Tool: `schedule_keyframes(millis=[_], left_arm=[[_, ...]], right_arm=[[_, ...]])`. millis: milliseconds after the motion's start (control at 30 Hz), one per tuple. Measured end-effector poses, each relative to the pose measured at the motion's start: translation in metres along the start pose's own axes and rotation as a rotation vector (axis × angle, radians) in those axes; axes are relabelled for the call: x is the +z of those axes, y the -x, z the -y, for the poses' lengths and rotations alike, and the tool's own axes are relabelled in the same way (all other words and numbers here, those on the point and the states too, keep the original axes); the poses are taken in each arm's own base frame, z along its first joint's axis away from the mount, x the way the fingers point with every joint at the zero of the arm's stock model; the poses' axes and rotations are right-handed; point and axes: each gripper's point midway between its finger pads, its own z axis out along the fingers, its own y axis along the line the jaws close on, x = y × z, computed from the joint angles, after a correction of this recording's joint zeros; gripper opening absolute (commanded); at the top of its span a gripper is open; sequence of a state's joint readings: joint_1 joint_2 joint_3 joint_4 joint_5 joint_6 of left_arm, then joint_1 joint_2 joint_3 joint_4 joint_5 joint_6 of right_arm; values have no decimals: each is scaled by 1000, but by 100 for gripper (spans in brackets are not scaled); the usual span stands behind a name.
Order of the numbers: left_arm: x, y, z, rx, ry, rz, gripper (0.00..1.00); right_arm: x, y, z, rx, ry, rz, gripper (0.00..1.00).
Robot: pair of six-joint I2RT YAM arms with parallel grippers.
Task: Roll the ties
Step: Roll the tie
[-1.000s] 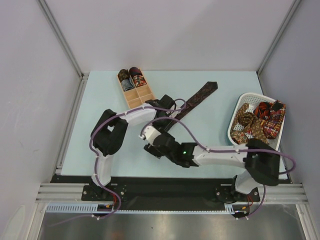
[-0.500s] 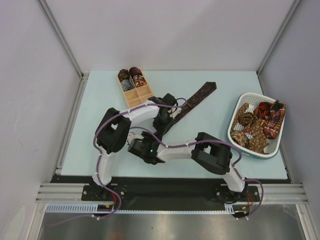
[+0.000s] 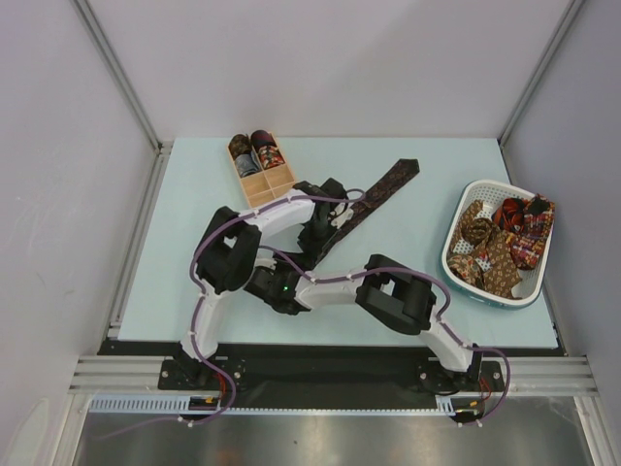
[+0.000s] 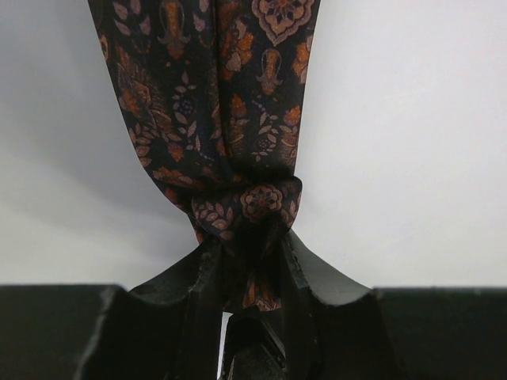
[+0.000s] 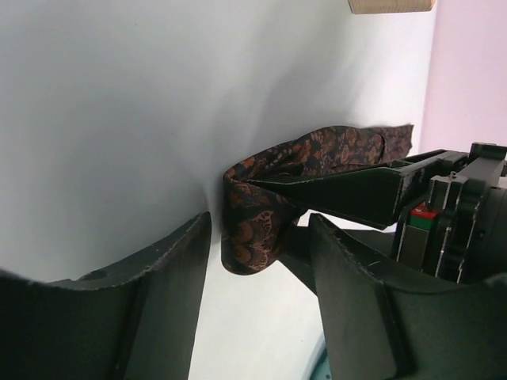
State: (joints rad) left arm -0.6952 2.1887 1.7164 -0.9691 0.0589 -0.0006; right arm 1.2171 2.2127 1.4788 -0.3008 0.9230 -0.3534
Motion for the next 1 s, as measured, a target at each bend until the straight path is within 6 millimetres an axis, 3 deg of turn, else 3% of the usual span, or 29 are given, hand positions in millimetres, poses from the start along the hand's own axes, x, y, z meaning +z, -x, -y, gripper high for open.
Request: schedule_keyframes(millis=[167,300,500,600,633,800,900,1000], left_arm=[[-1,0,0,-4,-5,-12,33],[0,0,-2,-10,-10,-17,33],[0,0,0,-10,-22,-19,38],[-1,0,0,-2,-27,-18,52],[-1,0,0,-1,-30,-19,62],[-7,2,3,-1,-43,-3,77],[-23,15,4,0,-50,69,86],[-54,37,7,-14,-75,202,93]], right_arm=[[3,-5,-1,-28,-25,-23,47],[8,-10,-4,-45,-31,-43,28],[9,-10,-7,-39,-20,-46,23],[9,-9,-7,-33,-6,-42,23],[9,-9,-7,-29,1,-40,23],[10,-9,-6,-2,42,-28,22],[10,-9,-6,3,48,-23,21],[10,-9,-6,6,48,-20,21]])
